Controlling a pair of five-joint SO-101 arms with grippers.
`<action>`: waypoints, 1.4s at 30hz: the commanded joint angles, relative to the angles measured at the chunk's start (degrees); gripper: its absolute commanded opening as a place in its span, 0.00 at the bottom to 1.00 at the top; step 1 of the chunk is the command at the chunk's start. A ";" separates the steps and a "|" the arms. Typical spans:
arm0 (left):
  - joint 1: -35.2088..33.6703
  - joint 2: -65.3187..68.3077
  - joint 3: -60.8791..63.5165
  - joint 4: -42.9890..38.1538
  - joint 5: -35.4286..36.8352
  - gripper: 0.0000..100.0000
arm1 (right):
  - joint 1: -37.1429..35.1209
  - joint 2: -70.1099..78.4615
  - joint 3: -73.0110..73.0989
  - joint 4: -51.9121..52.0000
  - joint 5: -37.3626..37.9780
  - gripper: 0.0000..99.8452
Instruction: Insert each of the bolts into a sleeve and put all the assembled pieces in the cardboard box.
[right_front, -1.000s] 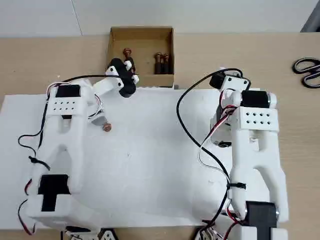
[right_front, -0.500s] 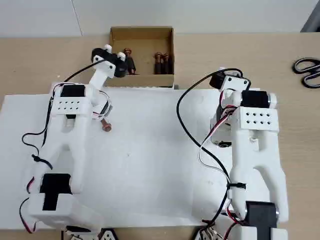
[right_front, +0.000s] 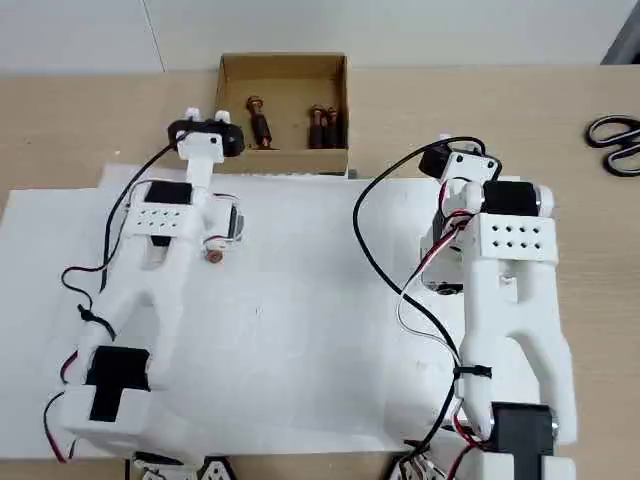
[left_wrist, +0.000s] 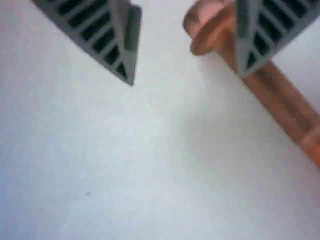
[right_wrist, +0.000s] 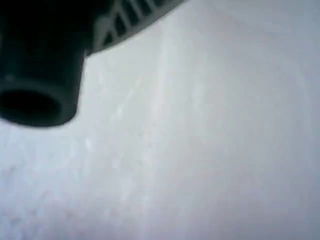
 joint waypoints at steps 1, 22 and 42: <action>0.26 -0.35 -0.13 -2.02 4.04 0.13 | 0.40 -2.59 -0.53 -0.22 -0.62 0.00; -7.03 -0.97 0.84 -4.57 3.96 0.13 | 0.40 -2.68 -0.53 -0.31 -0.62 0.00; -5.80 -0.35 12.09 -18.81 4.04 0.11 | 0.31 -2.24 -0.53 -0.75 -0.62 0.00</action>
